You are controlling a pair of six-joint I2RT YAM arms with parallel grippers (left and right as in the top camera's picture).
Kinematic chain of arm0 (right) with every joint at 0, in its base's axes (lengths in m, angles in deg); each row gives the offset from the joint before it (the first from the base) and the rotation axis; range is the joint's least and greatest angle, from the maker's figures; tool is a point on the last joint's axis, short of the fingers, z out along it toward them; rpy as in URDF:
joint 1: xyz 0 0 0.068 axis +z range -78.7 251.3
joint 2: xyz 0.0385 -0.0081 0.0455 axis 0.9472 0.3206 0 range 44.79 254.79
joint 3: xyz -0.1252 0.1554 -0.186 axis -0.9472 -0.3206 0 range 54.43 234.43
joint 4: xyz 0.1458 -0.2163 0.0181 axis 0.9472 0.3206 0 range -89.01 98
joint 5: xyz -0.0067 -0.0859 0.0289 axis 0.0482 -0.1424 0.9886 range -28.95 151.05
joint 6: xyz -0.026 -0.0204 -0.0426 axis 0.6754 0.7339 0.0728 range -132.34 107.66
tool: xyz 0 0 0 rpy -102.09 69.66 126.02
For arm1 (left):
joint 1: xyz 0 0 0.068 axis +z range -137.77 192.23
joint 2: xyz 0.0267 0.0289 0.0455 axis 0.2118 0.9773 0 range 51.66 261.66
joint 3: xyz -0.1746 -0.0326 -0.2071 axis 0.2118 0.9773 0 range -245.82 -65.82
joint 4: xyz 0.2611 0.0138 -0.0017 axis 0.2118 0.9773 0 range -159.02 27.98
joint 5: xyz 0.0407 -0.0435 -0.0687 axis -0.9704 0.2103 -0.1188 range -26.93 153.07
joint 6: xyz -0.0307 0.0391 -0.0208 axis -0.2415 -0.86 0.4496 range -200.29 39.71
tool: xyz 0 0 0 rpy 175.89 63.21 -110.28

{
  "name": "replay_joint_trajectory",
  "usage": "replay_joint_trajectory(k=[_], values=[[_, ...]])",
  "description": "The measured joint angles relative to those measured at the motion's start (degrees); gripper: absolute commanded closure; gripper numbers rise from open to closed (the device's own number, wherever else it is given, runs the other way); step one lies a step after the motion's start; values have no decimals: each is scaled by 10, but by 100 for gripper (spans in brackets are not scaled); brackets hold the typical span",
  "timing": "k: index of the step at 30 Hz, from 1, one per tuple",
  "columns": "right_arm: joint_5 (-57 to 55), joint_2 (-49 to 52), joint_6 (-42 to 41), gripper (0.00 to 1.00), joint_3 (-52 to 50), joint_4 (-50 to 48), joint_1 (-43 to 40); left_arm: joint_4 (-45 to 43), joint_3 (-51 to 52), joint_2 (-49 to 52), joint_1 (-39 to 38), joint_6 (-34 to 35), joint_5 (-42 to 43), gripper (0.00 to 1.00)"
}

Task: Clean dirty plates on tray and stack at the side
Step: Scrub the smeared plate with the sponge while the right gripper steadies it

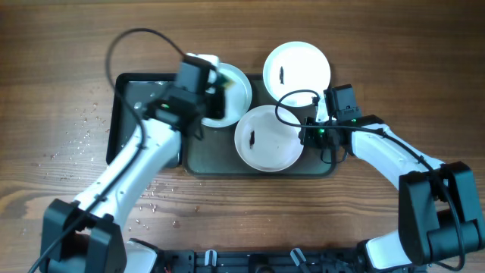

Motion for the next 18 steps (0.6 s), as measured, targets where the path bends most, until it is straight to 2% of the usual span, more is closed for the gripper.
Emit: replay_joint_trajectory(k=[9, 18], values=[[0, 0, 0, 89, 0, 0, 0, -12, -1, 19, -119, 42, 19, 96], [0, 0, 0, 89, 0, 0, 0, -13, -1, 95, -125, 92, 19, 96]])
